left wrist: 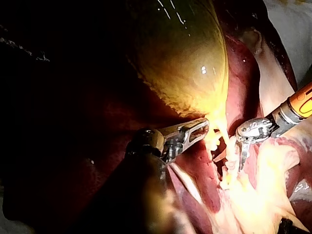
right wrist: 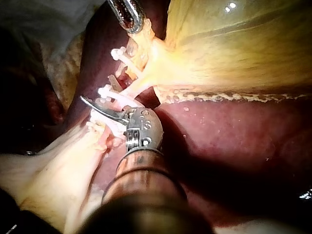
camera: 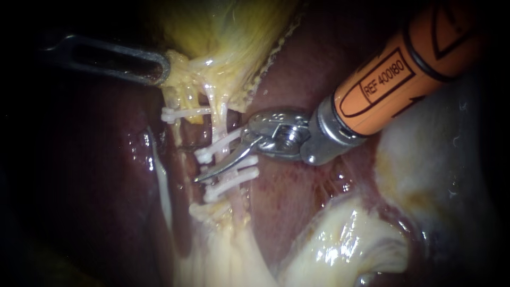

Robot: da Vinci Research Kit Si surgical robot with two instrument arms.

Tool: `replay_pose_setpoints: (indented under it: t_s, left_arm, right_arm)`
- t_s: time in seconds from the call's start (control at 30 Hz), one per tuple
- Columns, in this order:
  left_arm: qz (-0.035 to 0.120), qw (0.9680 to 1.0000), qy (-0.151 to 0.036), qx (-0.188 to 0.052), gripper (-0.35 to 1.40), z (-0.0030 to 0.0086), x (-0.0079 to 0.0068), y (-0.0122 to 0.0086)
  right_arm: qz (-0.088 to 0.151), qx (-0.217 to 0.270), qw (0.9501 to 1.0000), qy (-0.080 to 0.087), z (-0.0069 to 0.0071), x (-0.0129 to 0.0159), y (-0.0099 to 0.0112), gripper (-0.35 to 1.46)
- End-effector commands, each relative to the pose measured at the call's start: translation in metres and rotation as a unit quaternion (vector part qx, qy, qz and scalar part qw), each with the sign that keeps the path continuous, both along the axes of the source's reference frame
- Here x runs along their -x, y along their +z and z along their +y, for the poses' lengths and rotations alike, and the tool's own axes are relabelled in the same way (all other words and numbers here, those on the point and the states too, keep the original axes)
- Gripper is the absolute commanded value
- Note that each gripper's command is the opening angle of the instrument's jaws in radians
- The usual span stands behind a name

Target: Go to the cutting position right tube

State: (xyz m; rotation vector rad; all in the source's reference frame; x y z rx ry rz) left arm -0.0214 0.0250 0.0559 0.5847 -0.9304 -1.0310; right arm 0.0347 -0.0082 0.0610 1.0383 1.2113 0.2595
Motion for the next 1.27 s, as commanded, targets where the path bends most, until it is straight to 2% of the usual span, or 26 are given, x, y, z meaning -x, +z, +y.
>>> replay_pose_setpoints:
  t_s: [0.03,0.37,0.73,1.27]
  left_arm:
    - [0.0,1.0,0.0,0.0,-0.35,0.0,0.0,0.0]
    - [0.0,1.0,0.0,0.0,-0.35,0.0,-0.0001,0.0]
    - [0.0,1.0,0.0,0.0,-0.35,0.0,-0.0001,0.0]
    - [0.0,1.0,0.0,0.0,-0.35,0.0,-0.0001,0.0]
  right_arm:
    - [0.001,0.0,1.0,0.0,-0.0001,0.0,-0.0003,1.35]
    - [0.026,-0.014,0.9995,0.005,-0.001,-0.0005,-0.0032,1.35]
    - [0.044,-0.031,0.9984,0.015,0.0005,-0.0005,-0.006,1.35]
    - [0.045,-0.032,0.9984,0.014,0.0006,-0.0004,-0.0061,1.37]
